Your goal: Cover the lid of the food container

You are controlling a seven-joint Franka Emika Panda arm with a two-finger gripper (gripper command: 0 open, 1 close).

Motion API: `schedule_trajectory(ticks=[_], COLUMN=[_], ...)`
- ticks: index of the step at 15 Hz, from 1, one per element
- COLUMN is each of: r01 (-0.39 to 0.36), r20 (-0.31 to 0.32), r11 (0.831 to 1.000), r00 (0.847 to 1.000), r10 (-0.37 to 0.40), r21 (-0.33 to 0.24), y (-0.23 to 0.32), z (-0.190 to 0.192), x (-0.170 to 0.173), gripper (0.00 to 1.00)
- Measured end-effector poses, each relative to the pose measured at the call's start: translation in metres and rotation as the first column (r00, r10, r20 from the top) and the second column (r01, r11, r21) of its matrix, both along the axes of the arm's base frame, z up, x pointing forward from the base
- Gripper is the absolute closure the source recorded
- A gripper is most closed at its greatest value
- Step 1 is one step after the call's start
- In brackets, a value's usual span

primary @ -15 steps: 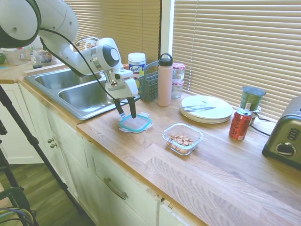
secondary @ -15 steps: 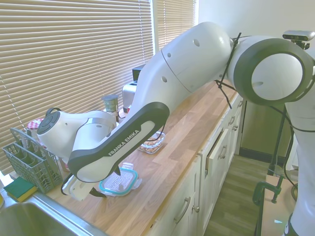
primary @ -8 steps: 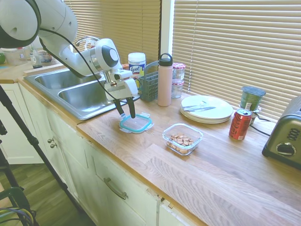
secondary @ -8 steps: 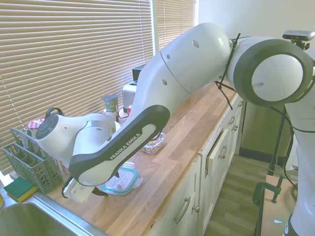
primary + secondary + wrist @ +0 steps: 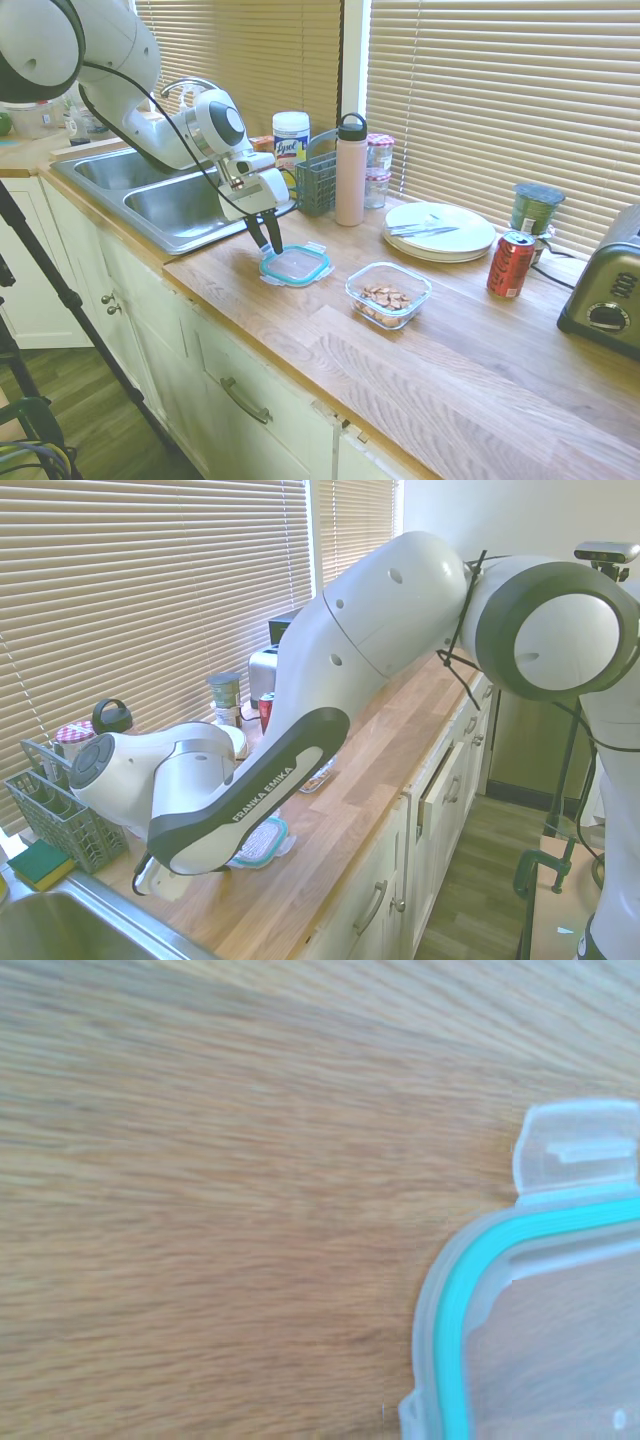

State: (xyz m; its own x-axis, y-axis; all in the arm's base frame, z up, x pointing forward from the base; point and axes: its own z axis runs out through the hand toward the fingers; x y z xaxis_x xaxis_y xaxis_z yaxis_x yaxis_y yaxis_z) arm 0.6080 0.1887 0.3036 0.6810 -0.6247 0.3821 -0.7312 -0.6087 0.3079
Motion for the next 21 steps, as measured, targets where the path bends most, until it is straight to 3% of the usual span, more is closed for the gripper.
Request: schedule_trajectory(ticks=[13, 21], r01=[0.009, 0.024], r20=[0.005, 0.082], r11=[1.0, 0.997], r00=[1.0, 0.996], r10=[-0.009, -0.03], r21=[0.002, 0.076], y=[-0.002, -0.012], z=[0.001, 0.076], x=[0.0, -0.01], gripper=[1.0, 1.0])
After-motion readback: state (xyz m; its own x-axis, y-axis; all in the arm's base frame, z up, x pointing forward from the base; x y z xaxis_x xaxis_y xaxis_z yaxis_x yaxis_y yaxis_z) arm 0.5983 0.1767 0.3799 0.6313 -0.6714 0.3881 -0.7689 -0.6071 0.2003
